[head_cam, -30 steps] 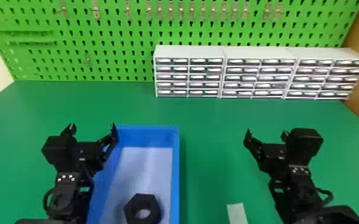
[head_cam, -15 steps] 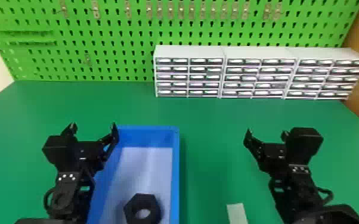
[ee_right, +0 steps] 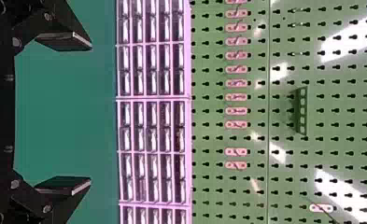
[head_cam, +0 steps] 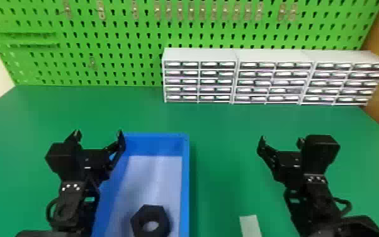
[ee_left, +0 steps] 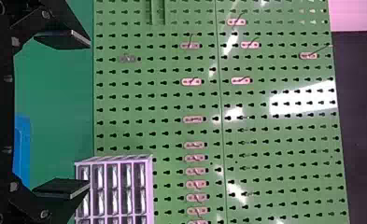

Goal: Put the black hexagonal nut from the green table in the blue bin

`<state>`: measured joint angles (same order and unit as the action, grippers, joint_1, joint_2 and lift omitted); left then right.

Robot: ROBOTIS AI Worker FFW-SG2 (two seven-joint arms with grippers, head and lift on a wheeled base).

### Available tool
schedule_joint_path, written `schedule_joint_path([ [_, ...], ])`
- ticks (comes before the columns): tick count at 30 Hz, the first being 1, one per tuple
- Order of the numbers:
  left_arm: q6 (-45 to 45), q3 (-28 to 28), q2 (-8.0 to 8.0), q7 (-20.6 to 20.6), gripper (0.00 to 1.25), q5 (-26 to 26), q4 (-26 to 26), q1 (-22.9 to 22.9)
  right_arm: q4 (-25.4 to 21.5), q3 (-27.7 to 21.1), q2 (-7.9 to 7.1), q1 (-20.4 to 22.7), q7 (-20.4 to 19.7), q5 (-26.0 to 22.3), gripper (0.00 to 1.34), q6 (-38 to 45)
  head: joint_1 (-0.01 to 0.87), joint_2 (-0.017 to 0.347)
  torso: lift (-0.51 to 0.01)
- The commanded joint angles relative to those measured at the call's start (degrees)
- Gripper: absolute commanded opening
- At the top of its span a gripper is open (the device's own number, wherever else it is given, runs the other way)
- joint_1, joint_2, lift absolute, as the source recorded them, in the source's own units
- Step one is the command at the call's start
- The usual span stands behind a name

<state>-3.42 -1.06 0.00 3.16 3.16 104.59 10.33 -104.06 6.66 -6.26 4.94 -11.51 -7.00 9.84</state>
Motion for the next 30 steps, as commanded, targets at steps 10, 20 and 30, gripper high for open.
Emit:
schedule_joint_path([
  [10,0.35,-0.08,-0.15,0.00,1.03,0.10,0.00,0.04,0.00,-0.15,0.02,-0.02,0.00,-0.21,1.07,0.09,0.657,0.057,-0.095],
  [20,0.35,0.10,-0.15,0.00,1.03,0.10,0.00,-0.05,0.00,-0.51,0.11,-0.02,0.00,-0.30,1.07,0.09,0.657,0.057,-0.095],
  [30,0.35,0.18,-0.15,0.00,1.03,0.10,0.00,-0.05,-0.09,-0.68,0.19,0.16,0.00,-0.39,1.07,0.09,0.657,0.057,-0.095],
])
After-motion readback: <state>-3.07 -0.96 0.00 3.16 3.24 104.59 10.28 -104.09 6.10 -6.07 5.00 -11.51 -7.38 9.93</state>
